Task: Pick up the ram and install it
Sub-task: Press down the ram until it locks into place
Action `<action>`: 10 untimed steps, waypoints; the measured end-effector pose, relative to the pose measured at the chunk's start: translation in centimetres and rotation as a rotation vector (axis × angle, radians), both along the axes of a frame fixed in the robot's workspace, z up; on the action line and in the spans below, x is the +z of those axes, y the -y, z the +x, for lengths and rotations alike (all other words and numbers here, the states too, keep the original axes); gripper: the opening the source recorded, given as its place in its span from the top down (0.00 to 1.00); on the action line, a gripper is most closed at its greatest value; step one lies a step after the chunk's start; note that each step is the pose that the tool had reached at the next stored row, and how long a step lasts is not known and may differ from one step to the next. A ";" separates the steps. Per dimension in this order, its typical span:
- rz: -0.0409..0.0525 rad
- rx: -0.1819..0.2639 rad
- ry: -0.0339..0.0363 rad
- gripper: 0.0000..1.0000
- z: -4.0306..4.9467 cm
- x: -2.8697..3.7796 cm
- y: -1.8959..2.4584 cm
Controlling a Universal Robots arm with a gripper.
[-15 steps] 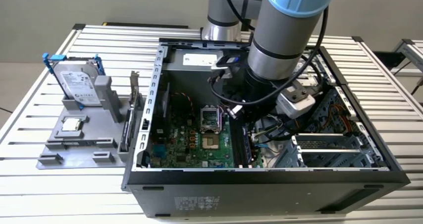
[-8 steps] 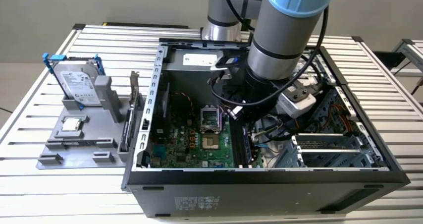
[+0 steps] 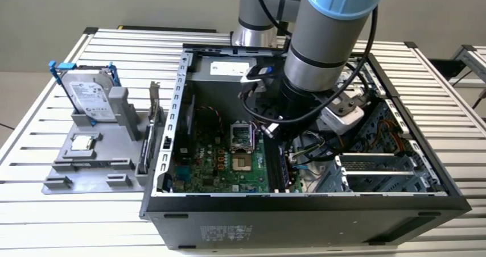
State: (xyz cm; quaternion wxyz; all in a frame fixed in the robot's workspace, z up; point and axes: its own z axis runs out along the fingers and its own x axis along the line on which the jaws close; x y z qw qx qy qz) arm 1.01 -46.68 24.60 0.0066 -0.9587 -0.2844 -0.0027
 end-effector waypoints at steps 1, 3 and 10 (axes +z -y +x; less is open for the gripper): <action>0.0000 0.009 0.0000 1.00 0.00 0.00 -0.01; 0.0000 0.029 0.0000 1.00 0.00 0.00 -0.01; 0.0000 0.104 -0.0003 1.00 -0.01 0.00 -0.03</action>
